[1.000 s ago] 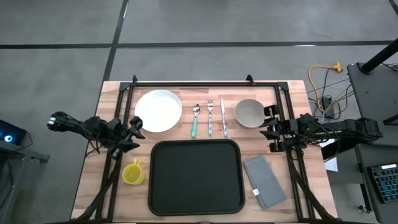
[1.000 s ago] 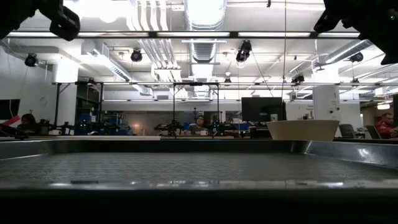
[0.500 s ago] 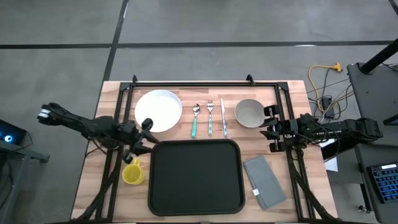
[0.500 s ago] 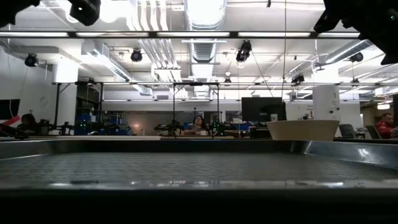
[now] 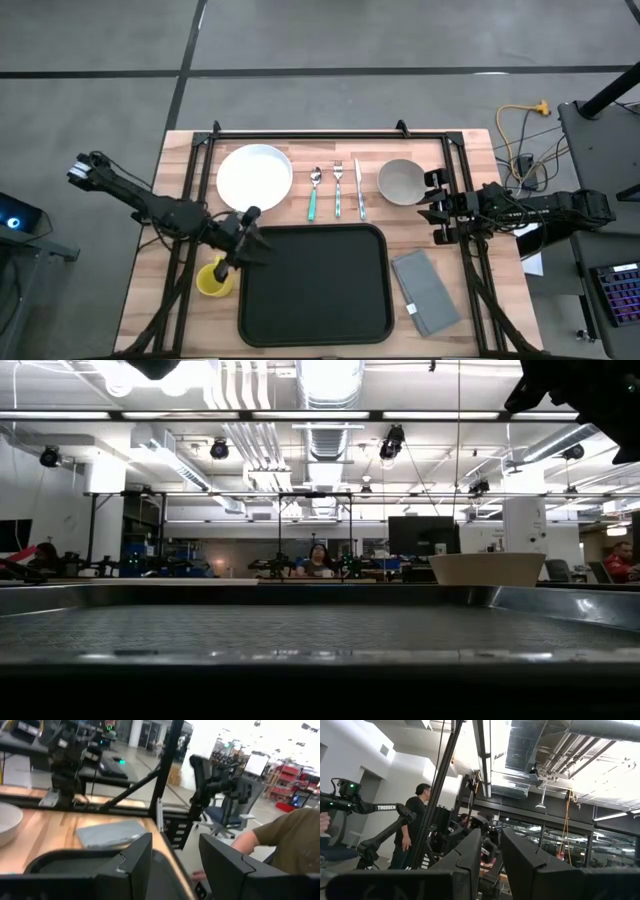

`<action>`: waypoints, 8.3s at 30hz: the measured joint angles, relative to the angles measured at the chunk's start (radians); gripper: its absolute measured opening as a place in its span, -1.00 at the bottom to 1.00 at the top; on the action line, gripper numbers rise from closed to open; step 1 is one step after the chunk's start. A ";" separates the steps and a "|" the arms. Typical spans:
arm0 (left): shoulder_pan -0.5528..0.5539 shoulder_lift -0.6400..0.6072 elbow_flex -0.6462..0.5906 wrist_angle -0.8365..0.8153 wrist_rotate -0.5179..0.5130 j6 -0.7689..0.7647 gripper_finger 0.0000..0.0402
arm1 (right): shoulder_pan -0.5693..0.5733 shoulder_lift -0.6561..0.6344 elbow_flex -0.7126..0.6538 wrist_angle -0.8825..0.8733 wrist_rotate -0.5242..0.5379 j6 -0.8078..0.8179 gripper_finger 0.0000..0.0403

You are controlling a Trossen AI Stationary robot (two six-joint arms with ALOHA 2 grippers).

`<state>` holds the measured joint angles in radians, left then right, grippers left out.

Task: Set up tray
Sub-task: Put the yellow cup on the top left of the black serving tray, then put the white plate on the black serving tray to the bottom right of the yellow cup

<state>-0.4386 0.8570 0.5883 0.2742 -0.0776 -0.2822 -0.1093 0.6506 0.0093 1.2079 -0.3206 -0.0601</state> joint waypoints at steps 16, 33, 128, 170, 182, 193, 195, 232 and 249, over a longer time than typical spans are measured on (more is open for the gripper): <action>-0.260 0.046 0.128 -0.285 -0.419 -0.165 -0.25 | 0.000 0.000 0.000 0.000 0.000 0.000 -0.66; -0.329 0.431 0.689 -1.242 -0.452 -0.761 -0.25 | 0.000 0.000 0.000 0.000 0.000 0.000 -0.66; -0.552 0.538 0.418 -1.402 0.050 -1.308 -0.99 | 0.000 0.000 0.000 0.000 0.000 -0.002 -0.66; 0.087 0.653 0.491 -1.276 0.006 -0.455 -1.00 | 0.000 0.000 0.000 0.000 0.001 -0.001 -0.66; 0.087 0.700 0.493 -1.250 0.005 -0.448 -0.98 | 0.000 0.000 0.000 0.000 0.000 0.000 -0.66; 0.087 0.698 0.493 -1.251 0.006 -0.426 -0.97 | 0.000 0.000 0.000 0.000 0.001 -0.002 -0.66; 0.087 0.698 0.493 -1.252 0.008 -0.426 -0.97 | 0.000 0.000 0.000 0.000 0.001 0.000 -0.66; 0.087 0.693 0.537 -1.363 0.027 -0.388 0.05 | 0.000 0.000 0.000 0.000 0.001 -0.002 -0.66; 0.086 0.692 0.743 -1.610 -0.117 -0.275 0.05 | 0.000 0.000 0.000 0.000 0.001 -0.001 -0.66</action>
<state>-0.3523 1.5490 1.3318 -1.3354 -0.1948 -0.5573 -0.1097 0.6506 0.0090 1.2079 -0.3199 -0.0613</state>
